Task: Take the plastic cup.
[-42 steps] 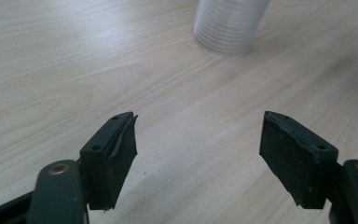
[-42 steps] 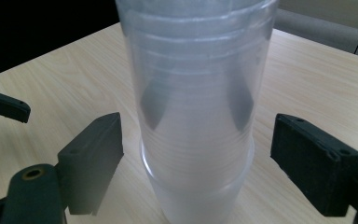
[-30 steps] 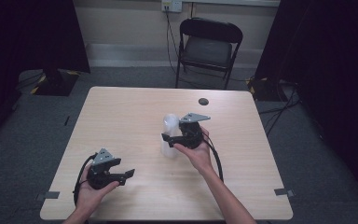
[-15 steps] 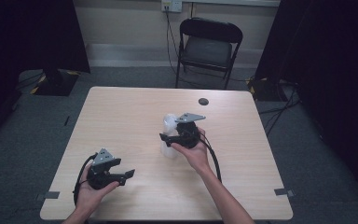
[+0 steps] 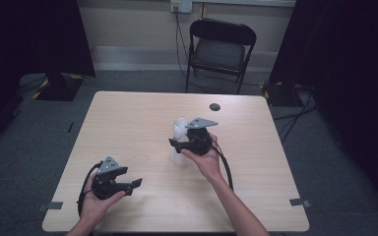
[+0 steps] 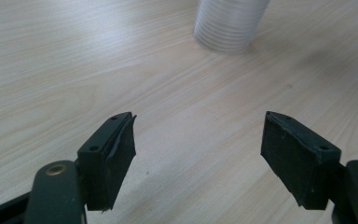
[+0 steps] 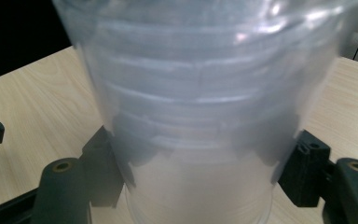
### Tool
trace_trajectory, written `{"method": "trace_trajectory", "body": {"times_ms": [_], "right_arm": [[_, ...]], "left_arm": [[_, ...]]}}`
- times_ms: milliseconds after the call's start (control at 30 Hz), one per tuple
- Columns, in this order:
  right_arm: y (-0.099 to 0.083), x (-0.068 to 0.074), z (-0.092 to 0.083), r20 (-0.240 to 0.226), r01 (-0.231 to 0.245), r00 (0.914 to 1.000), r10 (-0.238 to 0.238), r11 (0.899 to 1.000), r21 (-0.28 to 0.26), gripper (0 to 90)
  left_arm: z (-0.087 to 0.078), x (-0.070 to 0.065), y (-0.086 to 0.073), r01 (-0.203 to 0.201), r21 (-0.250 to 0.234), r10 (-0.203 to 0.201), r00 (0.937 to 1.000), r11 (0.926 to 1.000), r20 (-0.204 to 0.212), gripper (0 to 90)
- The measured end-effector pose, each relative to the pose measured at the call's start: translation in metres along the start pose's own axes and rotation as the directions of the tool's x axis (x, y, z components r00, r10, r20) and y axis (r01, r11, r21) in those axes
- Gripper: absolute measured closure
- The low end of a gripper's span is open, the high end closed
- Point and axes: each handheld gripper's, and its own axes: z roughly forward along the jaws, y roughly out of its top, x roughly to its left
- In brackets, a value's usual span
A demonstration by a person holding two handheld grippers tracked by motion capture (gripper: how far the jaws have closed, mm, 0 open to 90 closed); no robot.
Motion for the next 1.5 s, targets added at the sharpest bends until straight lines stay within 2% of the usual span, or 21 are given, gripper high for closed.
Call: {"method": "trace_trajectory", "body": {"times_ms": [333, 667, 900, 1500], "right_arm": [[0.005, -0.001, -0.004, -0.006, -0.019, 0.9998, 0.019, 1.000, -0.016, 29.3], [0.013, -0.002, -0.008, -0.015, -0.020, 0.9997, 0.019, 0.999, -0.025, 29.6], [0.018, -0.002, -0.011, -0.012, -0.018, 0.9998, 0.018, 0.999, -0.037, 29.6], [0.028, -0.002, -0.022, -0.032, -0.031, 0.9991, 0.029, 0.997, -0.076, 29.7]], "left_arm": [[0.000, 0.000, 0.000, -0.001, 0.001, 0.001, 1.0000, 1.0000, -0.005, 25.9], [0.001, -0.001, 0.000, 0.002, 0.005, -0.002, 0.9998, 1.0000, -0.017, 26.0], [0.000, -0.001, 0.000, 0.005, 0.003, -0.005, 1.0000, 1.0000, -0.004, 26.8], [0.003, -0.001, 0.000, 0.003, 0.019, -0.003, 1.0000, 0.9998, -0.007, 26.8]]}}
